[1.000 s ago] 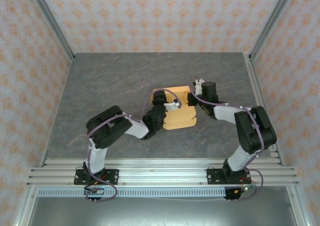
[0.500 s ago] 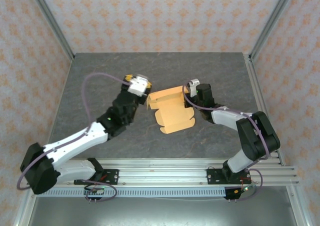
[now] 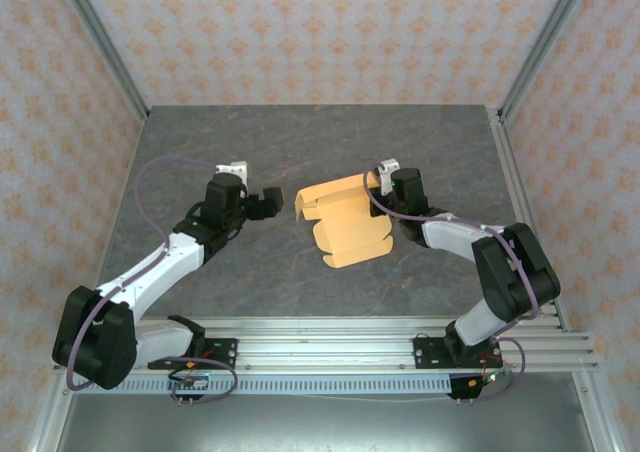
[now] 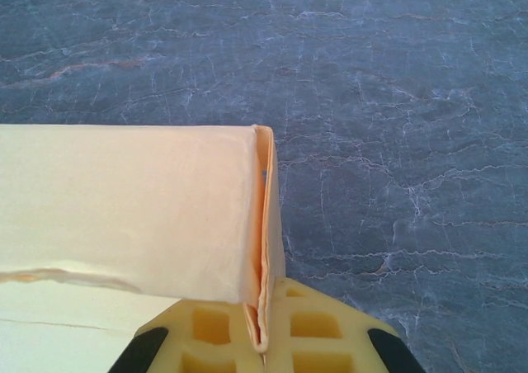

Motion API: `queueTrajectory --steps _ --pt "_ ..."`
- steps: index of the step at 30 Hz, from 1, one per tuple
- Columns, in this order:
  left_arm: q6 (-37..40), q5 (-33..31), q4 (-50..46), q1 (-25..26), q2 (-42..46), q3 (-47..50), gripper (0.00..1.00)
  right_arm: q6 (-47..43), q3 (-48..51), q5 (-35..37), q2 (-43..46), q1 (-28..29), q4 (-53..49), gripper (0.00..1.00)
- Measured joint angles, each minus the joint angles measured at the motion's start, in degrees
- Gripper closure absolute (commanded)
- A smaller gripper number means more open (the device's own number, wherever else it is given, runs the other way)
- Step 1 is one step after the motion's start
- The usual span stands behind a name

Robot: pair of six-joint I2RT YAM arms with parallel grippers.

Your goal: Fold the paper box

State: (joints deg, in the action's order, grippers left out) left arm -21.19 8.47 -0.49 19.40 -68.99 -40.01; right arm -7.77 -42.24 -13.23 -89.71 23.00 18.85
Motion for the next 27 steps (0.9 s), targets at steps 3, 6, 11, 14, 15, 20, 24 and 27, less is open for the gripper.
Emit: queueTrajectory --steps 3,6,11,14,15,20,24,27 --pt "-2.14 2.93 0.48 0.42 1.55 2.14 0.0 0.0 0.0 0.0 0.0 0.0 0.0 1.0" --pt "-2.99 0.72 -0.02 3.15 4.33 2.6 0.0 0.0 -0.02 -0.02 0.0 0.0 0.0 1.0" --pt "-3.04 -4.2 -0.26 8.85 2.36 -0.15 0.0 0.0 -0.09 -0.07 0.0 0.11 0.0 1.0" --pt "-3.3 -7.39 -1.64 10.73 -2.29 -3.37 0.04 0.0 -0.09 -0.09 -0.02 0.11 -0.02 1.0" --pt "-3.5 -8.48 -2.34 11.04 -3.65 -4.39 0.05 0.0 -0.09 -0.11 -0.02 0.11 -0.02 1.0" --pt "-4.5 -11.96 -5.2 11.28 -5.99 -6.86 0.06 0.0 -0.11 -0.26 -0.02 0.11 -0.04 1.0" --pt "-4.5 -13.11 -6.19 11.37 -8.41 -9.01 0.06 0.0 -0.13 -0.31 -0.17 0.11 -0.02 1.0" --pt "-4.5 -13.49 -6.43 11.39 -11.06 -9.94 0.06 0.0 -0.13 -0.5 -0.22 0.11 -0.04 1.0"
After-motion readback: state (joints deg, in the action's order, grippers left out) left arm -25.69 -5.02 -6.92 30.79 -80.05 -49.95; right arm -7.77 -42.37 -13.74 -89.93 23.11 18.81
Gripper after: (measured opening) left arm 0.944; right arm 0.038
